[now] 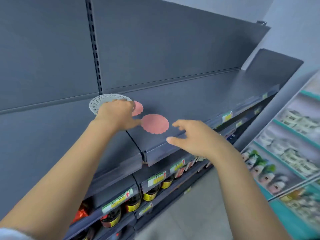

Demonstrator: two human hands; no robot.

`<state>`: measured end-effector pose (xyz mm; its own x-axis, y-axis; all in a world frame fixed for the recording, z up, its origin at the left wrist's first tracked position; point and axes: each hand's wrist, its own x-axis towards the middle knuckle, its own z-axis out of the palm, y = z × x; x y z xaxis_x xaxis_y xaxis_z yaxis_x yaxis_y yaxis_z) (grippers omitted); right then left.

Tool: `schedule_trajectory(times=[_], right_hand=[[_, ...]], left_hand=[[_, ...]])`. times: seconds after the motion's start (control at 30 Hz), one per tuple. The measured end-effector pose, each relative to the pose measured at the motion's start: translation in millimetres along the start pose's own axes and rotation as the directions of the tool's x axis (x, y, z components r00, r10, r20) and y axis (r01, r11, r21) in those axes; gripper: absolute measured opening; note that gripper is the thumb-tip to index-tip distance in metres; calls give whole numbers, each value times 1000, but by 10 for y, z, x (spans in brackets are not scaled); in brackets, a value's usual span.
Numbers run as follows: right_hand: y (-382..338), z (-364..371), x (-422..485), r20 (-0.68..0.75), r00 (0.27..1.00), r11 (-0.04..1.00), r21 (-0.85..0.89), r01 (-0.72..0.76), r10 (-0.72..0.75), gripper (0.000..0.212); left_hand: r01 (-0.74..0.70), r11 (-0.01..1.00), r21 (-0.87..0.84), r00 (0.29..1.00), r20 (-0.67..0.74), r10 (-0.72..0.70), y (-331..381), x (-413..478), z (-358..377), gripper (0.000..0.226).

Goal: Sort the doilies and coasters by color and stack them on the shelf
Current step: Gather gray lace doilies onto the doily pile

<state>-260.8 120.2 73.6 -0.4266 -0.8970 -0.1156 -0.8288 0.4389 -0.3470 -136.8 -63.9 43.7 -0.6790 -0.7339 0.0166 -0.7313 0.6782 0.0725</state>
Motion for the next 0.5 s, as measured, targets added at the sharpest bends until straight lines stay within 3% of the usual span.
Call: schedule_trajectory(times=[0.17,0.3,0.5], right_hand=[[141,-94,730,-15,998,997,27,65,-65,55],[227,-62,1307,51,986,985,73,154,-158,57],[7,76,2266,202,886,908,82,410,-418,47]], left_hand=[[221,975,-34,974,57,-218,-67,620,106,76],[492,871,-5,846,237,-477,-120,849,279,98],[568,817,99,766,300,-569,-96,947,448,97]])
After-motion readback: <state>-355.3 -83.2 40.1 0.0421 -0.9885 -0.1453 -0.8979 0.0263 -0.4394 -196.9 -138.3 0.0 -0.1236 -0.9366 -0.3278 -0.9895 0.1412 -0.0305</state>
